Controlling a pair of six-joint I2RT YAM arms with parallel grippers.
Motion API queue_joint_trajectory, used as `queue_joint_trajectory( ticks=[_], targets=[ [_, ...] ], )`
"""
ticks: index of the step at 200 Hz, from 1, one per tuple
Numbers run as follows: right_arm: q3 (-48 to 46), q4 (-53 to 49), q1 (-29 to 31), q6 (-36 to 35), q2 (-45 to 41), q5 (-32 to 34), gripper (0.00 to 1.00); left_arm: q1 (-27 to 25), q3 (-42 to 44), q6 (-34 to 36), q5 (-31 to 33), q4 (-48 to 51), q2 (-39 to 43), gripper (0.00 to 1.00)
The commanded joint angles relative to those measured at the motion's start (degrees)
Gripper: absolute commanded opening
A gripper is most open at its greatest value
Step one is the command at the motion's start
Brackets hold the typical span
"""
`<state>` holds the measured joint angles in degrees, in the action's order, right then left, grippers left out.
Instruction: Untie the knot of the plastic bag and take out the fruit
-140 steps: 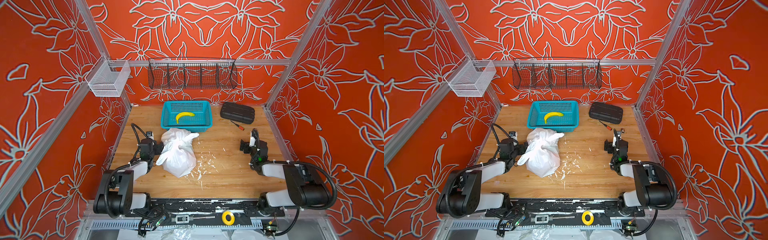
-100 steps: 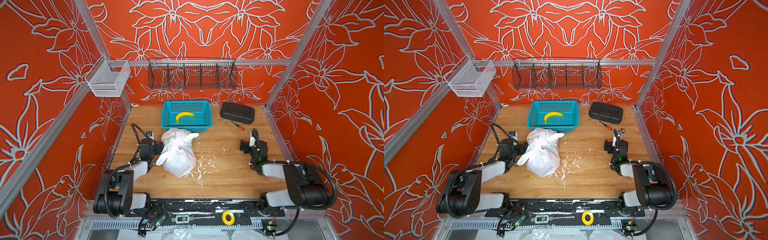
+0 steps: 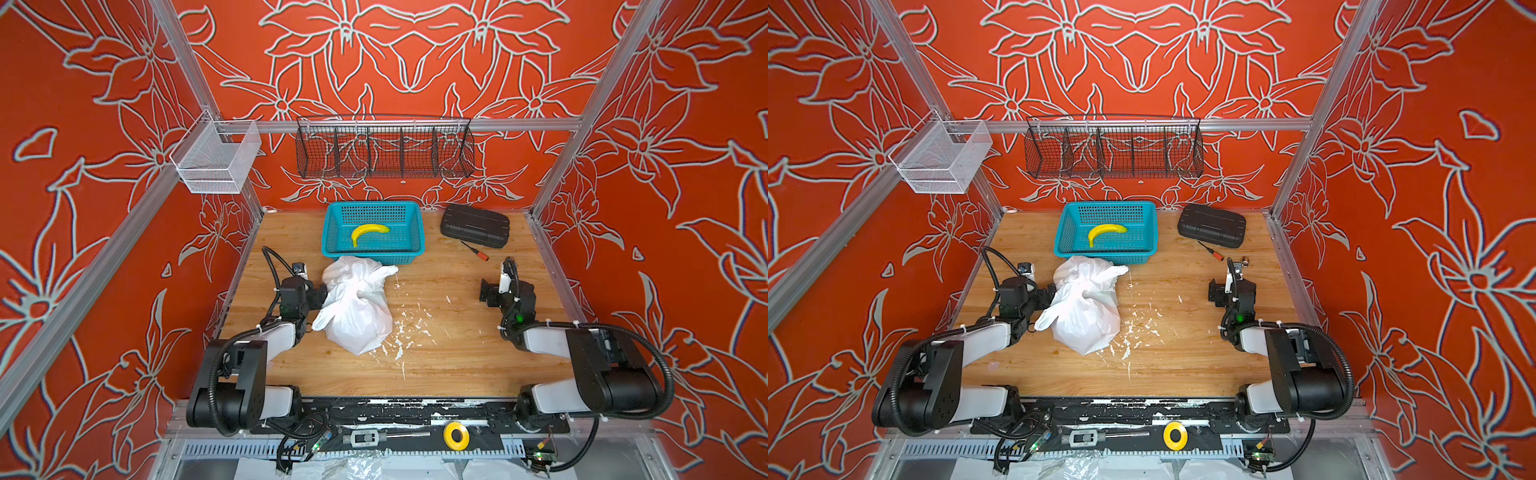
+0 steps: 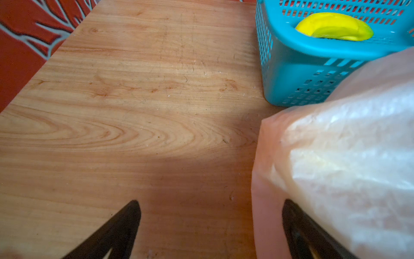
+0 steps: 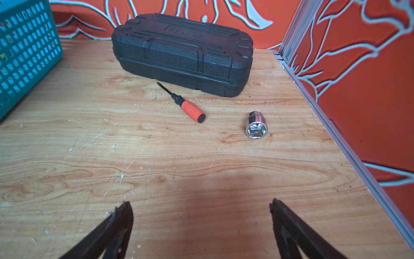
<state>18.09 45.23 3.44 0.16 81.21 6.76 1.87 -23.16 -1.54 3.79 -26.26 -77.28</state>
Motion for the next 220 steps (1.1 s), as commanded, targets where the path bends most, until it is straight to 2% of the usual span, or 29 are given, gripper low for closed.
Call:
queue_joint_trajectory(
  ticks=[1,45,59,91,114,126,144,166,196,220],
  targets=[
    [0.89,-0.29,-0.45,-1.13,-0.18,-0.5,0.97,0.09,-0.49,-0.3,-0.38,-1.31,0.36,0.97],
    [0.36,0.53,-0.38,-1.13,-0.6,-0.52,0.97,0.11,-0.46,0.53,-1.99,-1.24,0.44,0.97],
    [-0.66,0.93,-0.37,-1.04,-3.15,-0.26,0.97,0.1,0.42,0.57,-2.03,-1.79,1.51,0.97],
    [2.61,-14.79,-0.33,1.09,-13.6,3.42,0.97,-0.02,4.01,-0.36,-0.32,-2.61,8.22,0.97],
    [6.53,-23.68,-0.28,5.18,-19.93,2.89,0.96,-0.12,5.6,-2.36,2.93,-0.34,14.17,0.97],
    [10.31,-30.11,-0.3,9.08,-22.05,-0.1,0.95,-0.09,4.73,-4.57,5.44,3.99,17.33,0.97],
    [17.5,-40.47,0.07,14.19,-22.77,-8.48,0.92,-0.18,1.36,-10.47,8.68,14.63,23.11,0.97],
    [24.86,-47.93,2.68,17.58,-21.5,-16.72,0.9,-0.43,-3.18,-17.3,7.79,25.95,28.6,0.97],
    [31.56,-55.33,9.41,16.21,-19.57,-23.01,0.9,-0.81,-13.05,-24.01,0.81,42.41,31.15,1.0],
    [35.24,-58.41,15.71,16.47,-18.23,-26.58,0.89,-1.22,-21.67,-27.13,-6.53,53.17,28.88,0.86]
  ],
)
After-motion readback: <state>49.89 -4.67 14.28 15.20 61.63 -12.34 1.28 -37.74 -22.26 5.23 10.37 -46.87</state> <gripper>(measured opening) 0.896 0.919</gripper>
